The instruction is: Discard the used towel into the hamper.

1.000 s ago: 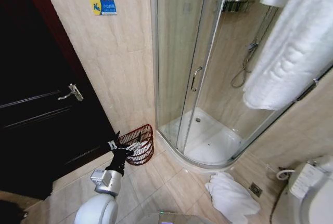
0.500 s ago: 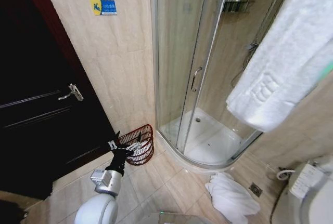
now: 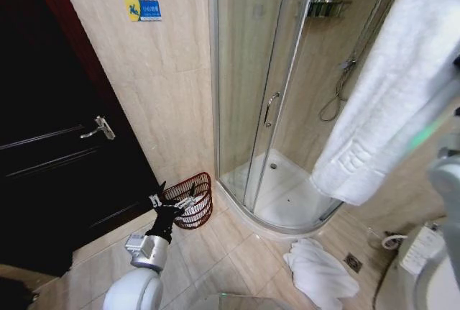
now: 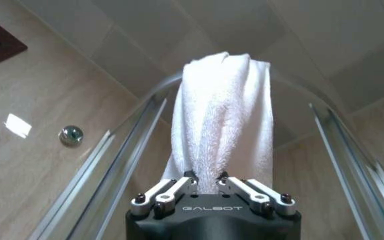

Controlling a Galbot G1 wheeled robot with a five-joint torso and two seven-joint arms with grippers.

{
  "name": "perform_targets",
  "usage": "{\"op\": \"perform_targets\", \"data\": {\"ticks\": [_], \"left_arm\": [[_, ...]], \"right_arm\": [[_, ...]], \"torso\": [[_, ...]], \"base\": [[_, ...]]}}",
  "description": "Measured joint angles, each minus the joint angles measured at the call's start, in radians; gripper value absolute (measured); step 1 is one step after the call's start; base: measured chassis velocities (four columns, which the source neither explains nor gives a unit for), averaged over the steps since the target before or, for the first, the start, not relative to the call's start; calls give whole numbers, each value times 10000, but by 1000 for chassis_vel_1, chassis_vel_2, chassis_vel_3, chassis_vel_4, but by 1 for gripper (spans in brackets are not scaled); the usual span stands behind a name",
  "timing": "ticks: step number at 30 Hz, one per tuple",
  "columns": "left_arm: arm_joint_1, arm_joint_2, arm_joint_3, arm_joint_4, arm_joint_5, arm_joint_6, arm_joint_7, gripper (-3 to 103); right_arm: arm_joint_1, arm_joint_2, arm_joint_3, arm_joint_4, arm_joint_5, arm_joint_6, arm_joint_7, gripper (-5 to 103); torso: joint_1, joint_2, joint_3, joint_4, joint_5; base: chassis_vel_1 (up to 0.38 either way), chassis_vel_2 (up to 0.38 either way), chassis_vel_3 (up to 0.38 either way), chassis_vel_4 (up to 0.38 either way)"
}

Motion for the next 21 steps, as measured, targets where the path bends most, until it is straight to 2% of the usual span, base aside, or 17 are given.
{"op": "perform_targets", "data": {"ticks": [1,3,5,9,21], "left_arm": [[0,0,0,0,0,0,0,100],[0,-3,0,0,0,0,0,100],[0,-2,-1,0,0,0,-1,100],[0,-1,-1,0,0,0,-1,100],[0,-4,0,0,0,0,0,100]], "right_arm": [[0,0,0,0,0,0,0,11],[-625,609,6,77,-395,285,-65,11],[-718,707,7,82,-441,321,-80,11],[-1549,1600,-8,82,-994,765,-163,11],[-2228,2475,-330,-96,-1917,1322,-149,11]], "torso": [[0,0,0,0,0],[-1,0,0,-1,0],[-1,0,0,0,-3],[-1,0,0,-1,-1],[0,0,1,-1,0]], "base": [[0,0,0,0],[0,0,0,0],[0,0,0,0],[0,0,0,0],[0,0,0,0]]}}
